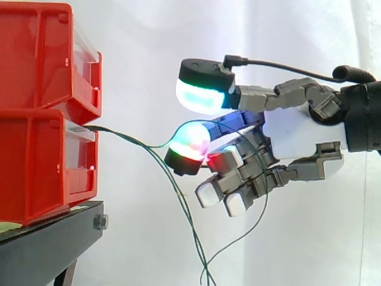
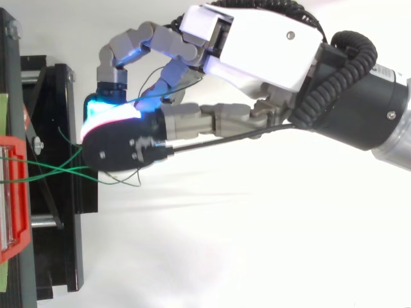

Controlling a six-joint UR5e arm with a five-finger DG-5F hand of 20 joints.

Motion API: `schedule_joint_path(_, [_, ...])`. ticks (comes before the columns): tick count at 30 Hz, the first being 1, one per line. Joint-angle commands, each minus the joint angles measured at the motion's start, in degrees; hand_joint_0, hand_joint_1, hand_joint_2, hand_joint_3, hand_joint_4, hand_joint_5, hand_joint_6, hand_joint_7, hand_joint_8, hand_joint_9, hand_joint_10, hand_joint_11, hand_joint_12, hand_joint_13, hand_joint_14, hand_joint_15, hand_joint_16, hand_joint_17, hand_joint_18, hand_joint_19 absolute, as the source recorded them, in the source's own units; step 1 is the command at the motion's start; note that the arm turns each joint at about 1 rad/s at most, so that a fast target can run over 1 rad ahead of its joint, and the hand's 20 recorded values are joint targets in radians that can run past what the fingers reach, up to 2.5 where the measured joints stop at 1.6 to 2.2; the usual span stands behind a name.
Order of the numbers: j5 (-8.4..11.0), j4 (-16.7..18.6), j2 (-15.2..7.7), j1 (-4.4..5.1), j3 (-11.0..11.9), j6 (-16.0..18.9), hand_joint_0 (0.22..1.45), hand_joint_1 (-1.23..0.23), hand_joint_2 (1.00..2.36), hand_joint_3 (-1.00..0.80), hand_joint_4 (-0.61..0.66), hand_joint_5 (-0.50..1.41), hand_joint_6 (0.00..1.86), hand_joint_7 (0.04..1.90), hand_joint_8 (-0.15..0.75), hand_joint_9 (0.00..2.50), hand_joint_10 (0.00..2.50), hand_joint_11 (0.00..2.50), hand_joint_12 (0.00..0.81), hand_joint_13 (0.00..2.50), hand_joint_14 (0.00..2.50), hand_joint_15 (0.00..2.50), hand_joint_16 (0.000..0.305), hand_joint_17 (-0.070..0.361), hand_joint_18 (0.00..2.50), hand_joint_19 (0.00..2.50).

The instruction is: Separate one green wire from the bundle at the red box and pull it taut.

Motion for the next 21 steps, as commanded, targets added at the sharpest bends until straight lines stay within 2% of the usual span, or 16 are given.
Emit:
schedule_joint_path(1, [-0.17, -0.01, 0.00, 0.04, 0.05, 0.19, 0.60, -0.40, 1.01, -0.39, 0.08, -0.16, 0.89, 1.10, 0.263, 1.26, 0.02, 1.16, 0.358, 1.05, 0.02, 0.58, 0.049, 0.110, 0.94, 0.66])
schedule_joint_path(5, [-0.17, -0.01, 0.00, -0.05, -0.03, 0.28, 0.58, -0.54, 1.02, -0.17, 0.11, -0.16, 0.89, 1.11, 0.307, 1.26, 0.02, 1.19, 0.393, 1.09, 0.02, 0.57, 0.056, 0.126, 1.01, 0.63])
schedule_joint_path(7, [-0.17, -0.01, 0.00, 0.04, -0.03, 0.19, 0.59, -0.58, 1.01, -0.14, 0.11, -0.16, 0.90, 1.12, 0.313, 1.25, 0.02, 1.21, 0.403, 1.09, 0.02, 0.57, 0.058, 0.130, 1.03, 0.62])
schedule_joint_path(8, [-0.17, -0.01, 0.00, 0.04, -0.03, 0.19, 0.61, -0.70, 1.02, -0.05, 0.08, -0.17, 0.92, 1.08, 0.313, 1.22, 0.01, 1.23, 0.399, 1.09, 0.02, 0.57, 0.058, 0.129, 1.03, 0.61])
schedule_joint_path(10, [-0.17, -0.01, 0.00, 0.04, -0.03, 0.19, 0.62, -0.74, 1.02, -0.02, 0.04, -0.18, 0.94, 1.06, 0.307, 1.20, 0.01, 1.25, 0.396, 1.07, 0.02, 0.58, 0.057, 0.129, 1.03, 0.61])
schedule_joint_path(13, [-0.17, -0.01, 0.00, 0.04, -0.03, 0.19, 0.63, -0.78, 1.02, -0.06, 0.03, -0.19, 0.94, 1.02, 0.276, 1.12, 0.01, 1.24, 0.377, 1.02, 0.02, 0.57, 0.054, 0.123, 0.98, 0.60])
schedule_joint_path(16, [-0.17, -0.01, 0.00, -0.05, -0.03, 0.19, 0.66, -0.85, 1.02, -0.24, 0.04, -0.21, 0.94, 1.01, 0.253, 1.07, 0.02, 1.24, 0.351, 0.97, 0.02, 0.58, 0.049, 0.111, 0.91, 0.60])
schedule_joint_path(18, [-0.17, -0.01, 0.00, 0.04, -0.03, 0.19, 0.69, -0.87, 1.01, -0.42, 0.07, -0.20, 0.94, 1.00, 0.249, 1.07, 0.02, 1.23, 0.348, 0.96, 0.02, 0.57, 0.049, 0.110, 0.90, 0.58])
schedule_joint_path(21, [-0.17, -0.01, 0.00, 0.04, 0.05, 0.28, 0.70, -0.88, 1.00, -0.49, 0.06, -0.20, 0.93, 1.00, 0.247, 1.08, 0.02, 1.23, 0.344, 0.95, 0.02, 0.57, 0.048, 0.109, 0.90, 0.57])
